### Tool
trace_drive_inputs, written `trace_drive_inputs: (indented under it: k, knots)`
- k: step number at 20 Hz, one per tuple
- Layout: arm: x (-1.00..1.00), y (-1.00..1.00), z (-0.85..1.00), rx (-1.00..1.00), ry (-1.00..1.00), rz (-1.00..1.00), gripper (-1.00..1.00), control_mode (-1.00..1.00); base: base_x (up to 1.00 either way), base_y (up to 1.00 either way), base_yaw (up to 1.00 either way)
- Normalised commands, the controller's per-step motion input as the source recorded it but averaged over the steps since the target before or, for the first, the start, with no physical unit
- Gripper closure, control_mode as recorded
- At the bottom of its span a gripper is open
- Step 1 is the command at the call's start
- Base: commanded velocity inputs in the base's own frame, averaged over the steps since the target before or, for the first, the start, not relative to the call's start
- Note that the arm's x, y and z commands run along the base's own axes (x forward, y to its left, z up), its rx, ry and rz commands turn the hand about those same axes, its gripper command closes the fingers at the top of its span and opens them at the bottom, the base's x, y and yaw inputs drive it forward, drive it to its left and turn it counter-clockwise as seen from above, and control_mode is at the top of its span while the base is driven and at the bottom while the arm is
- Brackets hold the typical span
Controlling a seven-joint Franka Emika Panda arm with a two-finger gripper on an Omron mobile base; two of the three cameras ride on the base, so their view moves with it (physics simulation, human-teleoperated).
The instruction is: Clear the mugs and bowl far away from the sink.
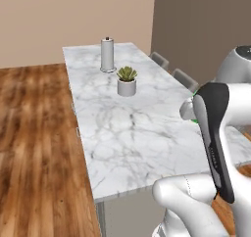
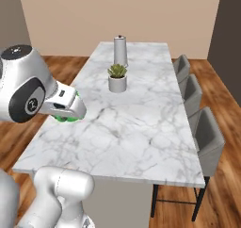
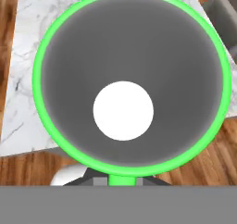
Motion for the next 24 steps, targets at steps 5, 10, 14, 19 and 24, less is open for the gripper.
trace_drive_inputs:
  k: [5, 10, 14, 19, 24]
  knots:
    - [0.33, -0.03, -0.54, 0.02, -0.1, 0.28, 1.0, -1.0, 0.0, 0.0, 0.0]
    - [0.72, 0.0, -0.49, 0.0, 0.06, 0.16, 1.0, -1.0, 0.0, 0.0, 0.0]
    - [0.89, 0.0, -0.52, 0.0, 0.15, 0.01, 1.0, -1.0, 0.0, 0.0, 0.0]
    - [0.66, 0.05, -0.53, -0.01, 0.05, 0.0, 1.0, -1.0, 0.0, 0.0, 0.0]
    - [0.46, 0.09, -0.66, 0.0, 0.0, 0.0, 1.0, -1.0, 0.0, 0.0, 0.0]
